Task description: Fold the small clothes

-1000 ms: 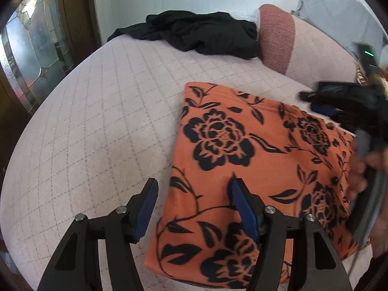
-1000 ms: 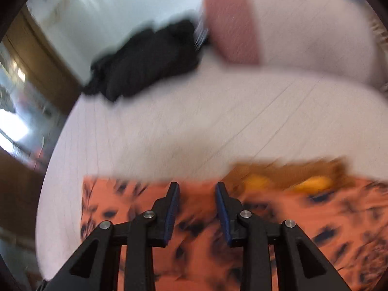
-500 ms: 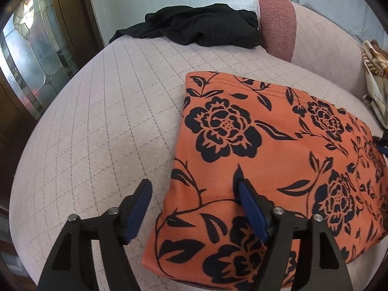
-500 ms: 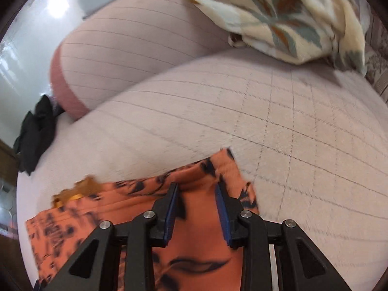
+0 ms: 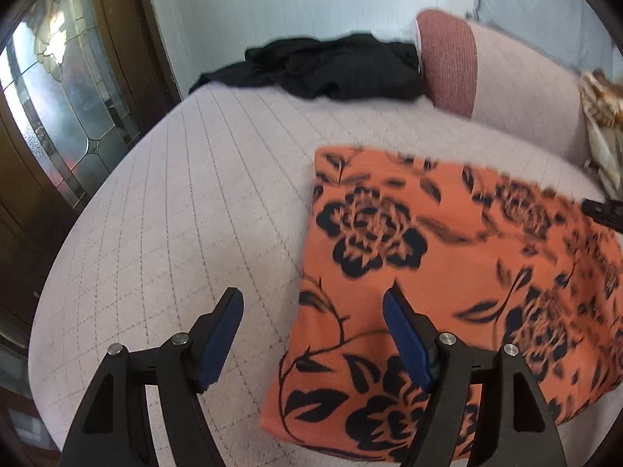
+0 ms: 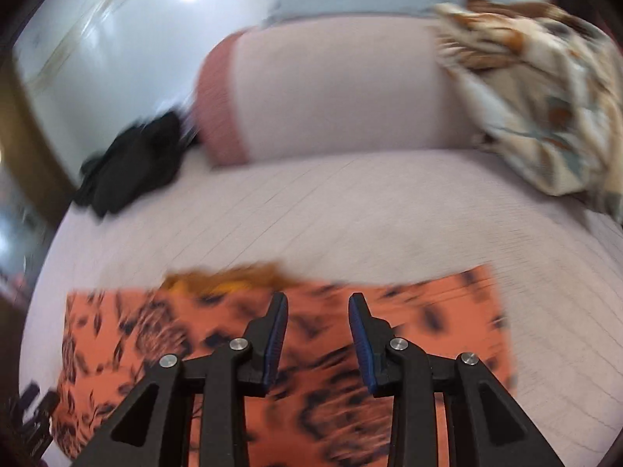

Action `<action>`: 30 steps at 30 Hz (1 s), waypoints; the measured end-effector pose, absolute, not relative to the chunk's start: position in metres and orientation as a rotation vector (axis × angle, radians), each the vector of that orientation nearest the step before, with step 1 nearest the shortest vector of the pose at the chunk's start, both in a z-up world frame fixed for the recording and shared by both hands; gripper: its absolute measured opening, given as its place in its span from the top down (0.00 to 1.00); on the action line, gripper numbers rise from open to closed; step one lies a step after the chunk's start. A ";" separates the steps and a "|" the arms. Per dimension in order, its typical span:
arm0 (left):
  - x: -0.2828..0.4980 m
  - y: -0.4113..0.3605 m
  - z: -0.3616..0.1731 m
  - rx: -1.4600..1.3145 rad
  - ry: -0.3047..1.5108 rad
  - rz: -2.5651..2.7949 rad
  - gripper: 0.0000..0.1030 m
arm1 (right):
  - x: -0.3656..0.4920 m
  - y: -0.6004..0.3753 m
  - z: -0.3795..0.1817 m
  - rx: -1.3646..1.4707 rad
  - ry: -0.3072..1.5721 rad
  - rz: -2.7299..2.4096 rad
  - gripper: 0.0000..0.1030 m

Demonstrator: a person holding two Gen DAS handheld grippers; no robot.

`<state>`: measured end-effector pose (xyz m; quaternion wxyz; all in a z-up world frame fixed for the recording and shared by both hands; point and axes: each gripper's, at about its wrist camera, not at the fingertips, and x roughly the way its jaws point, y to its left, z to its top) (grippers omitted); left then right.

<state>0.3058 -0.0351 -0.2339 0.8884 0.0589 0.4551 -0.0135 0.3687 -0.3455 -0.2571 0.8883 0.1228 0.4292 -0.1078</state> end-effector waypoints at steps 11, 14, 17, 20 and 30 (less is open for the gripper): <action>0.317 -0.024 -0.237 0.050 1.021 -0.032 0.25 | 0.373 -0.330 -0.285 0.304 0.981 -0.227 0.65; 0.309 -0.022 -0.230 0.040 0.989 -0.023 0.26 | 0.329 -0.325 -0.267 0.328 0.938 -0.146 0.65; 0.296 -0.033 -0.227 0.081 0.967 -0.061 0.26 | 0.289 -0.312 -0.266 0.361 0.942 -0.071 0.65; 0.286 -0.046 -0.237 0.156 0.996 -0.066 0.25 | 0.258 -0.296 -0.294 0.287 1.046 -0.070 0.65; 0.236 0.000 -0.246 -0.098 1.085 -0.085 0.22 | 0.180 -0.315 -0.305 0.402 0.954 -0.068 0.65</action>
